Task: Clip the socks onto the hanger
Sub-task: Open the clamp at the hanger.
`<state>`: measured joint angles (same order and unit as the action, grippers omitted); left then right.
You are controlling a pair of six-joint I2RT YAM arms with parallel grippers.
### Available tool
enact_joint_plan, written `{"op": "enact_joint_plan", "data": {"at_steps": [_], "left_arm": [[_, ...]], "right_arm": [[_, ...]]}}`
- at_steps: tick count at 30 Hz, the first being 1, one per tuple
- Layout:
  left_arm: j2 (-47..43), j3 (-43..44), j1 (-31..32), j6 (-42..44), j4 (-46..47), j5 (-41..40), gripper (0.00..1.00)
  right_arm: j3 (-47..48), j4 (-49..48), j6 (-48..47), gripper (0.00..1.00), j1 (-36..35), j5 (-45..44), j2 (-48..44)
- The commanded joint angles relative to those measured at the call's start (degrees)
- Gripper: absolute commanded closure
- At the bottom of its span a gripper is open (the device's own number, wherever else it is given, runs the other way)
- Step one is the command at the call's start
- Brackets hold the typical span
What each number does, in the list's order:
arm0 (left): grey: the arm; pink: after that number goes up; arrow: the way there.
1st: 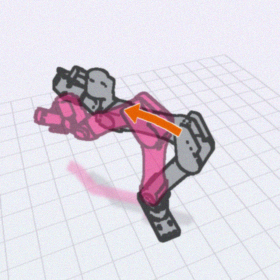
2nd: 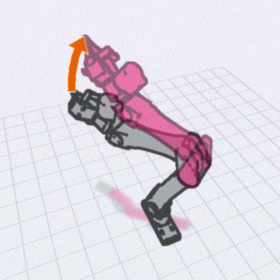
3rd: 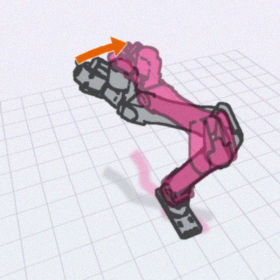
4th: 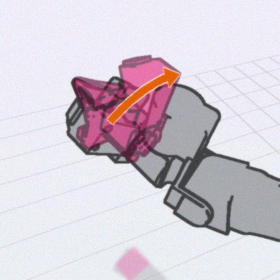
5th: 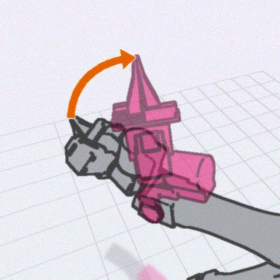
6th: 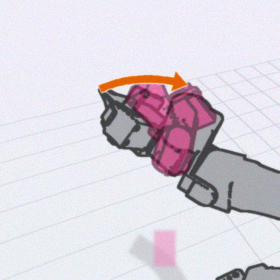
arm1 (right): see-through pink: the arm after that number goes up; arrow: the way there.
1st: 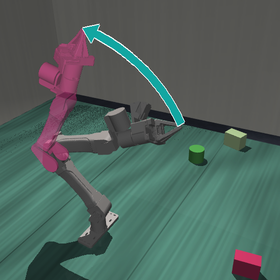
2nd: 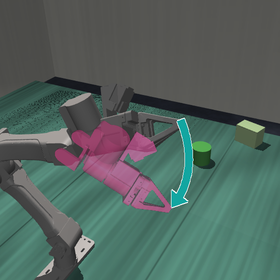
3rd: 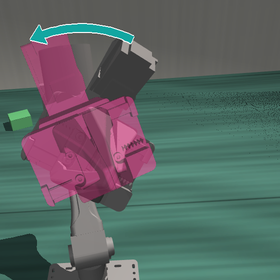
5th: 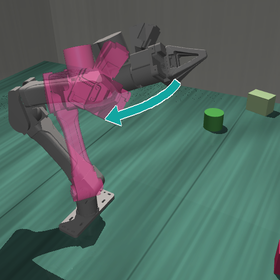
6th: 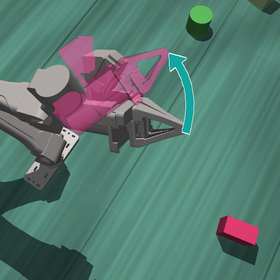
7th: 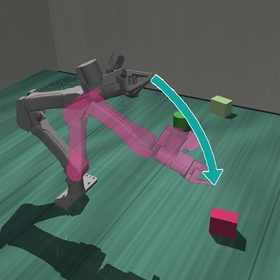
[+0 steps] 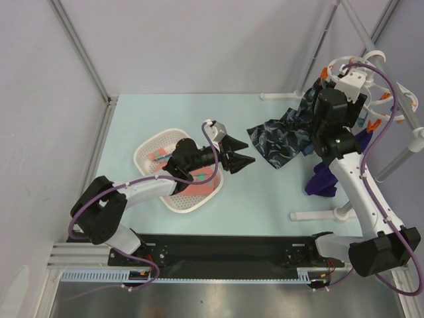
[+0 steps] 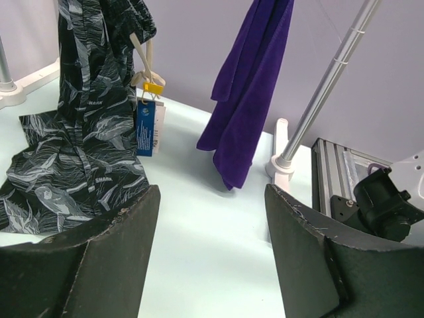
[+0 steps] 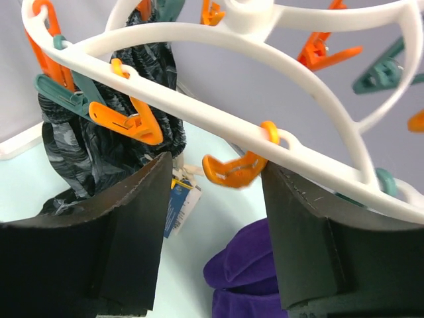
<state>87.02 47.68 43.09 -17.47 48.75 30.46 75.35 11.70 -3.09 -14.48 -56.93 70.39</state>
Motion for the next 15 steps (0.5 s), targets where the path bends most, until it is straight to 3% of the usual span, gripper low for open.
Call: {"op": "enact_joint_plan", "data": {"at_steps": [1,15], "left_arm": [[0.4,1.2,-0.6,-0.8,2.6,1.8,0.30],[0.3,1.1,-0.6,-0.8,2.7,2.0,0.30]], "right_arm": [[-0.5,-3.2,-1.1,0.39,0.2,-0.9,-2.4],[-1.5,-8.7,-4.8,0.47,0.6,1.7,-2.1]]}}
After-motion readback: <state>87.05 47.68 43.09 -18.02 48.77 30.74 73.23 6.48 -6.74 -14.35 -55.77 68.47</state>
